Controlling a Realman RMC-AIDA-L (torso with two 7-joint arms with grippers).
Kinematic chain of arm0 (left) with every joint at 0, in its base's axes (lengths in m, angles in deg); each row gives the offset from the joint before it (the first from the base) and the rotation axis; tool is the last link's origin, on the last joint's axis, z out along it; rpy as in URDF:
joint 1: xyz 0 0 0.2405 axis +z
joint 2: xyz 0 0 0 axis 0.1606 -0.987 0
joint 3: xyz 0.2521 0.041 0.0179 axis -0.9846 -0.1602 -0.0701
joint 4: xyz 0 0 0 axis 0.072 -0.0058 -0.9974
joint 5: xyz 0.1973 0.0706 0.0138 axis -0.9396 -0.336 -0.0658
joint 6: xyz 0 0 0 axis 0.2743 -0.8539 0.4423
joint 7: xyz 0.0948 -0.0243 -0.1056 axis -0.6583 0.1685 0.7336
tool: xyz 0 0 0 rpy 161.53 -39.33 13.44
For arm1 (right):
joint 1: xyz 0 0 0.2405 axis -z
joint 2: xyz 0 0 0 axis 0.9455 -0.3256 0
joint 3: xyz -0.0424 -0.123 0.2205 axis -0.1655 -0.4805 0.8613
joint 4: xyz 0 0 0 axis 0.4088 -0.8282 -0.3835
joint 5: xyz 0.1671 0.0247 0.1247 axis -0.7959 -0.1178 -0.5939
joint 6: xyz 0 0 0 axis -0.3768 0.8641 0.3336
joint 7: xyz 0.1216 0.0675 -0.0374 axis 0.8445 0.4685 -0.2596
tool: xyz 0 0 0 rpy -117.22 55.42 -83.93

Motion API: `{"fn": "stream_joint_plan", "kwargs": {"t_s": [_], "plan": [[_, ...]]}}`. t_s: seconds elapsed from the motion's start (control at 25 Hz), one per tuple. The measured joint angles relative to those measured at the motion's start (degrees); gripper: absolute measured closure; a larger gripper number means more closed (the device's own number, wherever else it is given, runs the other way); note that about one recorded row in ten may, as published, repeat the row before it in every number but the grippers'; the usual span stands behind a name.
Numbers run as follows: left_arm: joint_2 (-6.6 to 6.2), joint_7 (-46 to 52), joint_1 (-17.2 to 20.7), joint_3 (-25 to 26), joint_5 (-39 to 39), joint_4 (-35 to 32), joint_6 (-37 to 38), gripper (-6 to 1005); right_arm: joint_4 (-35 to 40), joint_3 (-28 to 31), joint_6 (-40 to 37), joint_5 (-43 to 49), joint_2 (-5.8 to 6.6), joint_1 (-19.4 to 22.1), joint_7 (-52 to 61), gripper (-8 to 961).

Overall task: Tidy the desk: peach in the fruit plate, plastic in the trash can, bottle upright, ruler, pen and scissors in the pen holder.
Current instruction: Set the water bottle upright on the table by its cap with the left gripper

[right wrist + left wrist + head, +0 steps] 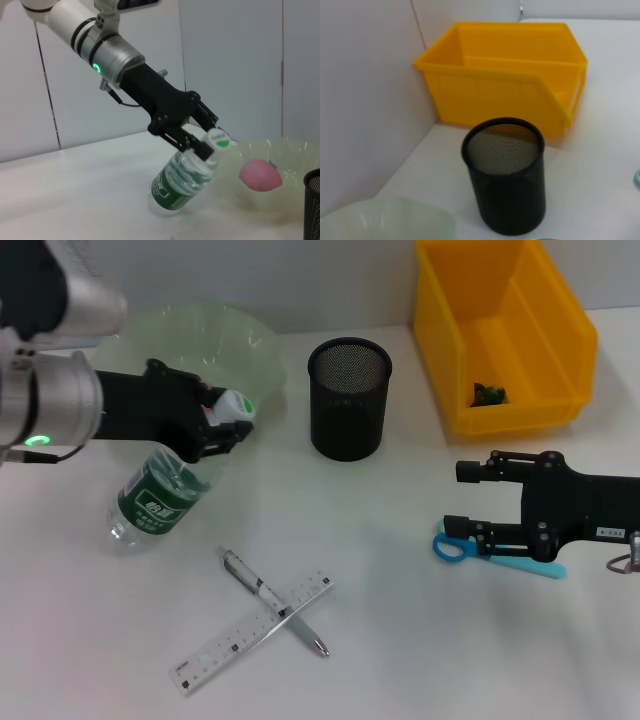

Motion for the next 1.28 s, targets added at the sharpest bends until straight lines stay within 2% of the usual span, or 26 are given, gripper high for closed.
{"fn": "stream_joint_plan", "kwargs": {"t_s": [0.24,0.48,1.08,1.28], "plan": [[-0.06,-2.3,3.0,5.7,5.3,-1.9,2.6,565,0.0,0.1,0.0,0.0,0.06,-0.1,0.0,248],[-0.09,-3.3,4.1,10.7,7.5,-1.9,6.4,564,0.0,0.0,0.0,0.1,0.11,0.0,0.1,248],[-0.2,-3.8,4.0,12.3,9.5,-0.4,6.9,564,0.1,0.1,0.0,0.1,0.05,0.0,0.2,249],[-0.2,-3.8,4.4,14.9,9.6,-0.4,7.9,564,0.0,0.2,0.0,0.1,0.01,0.0,0.2,249]]}}
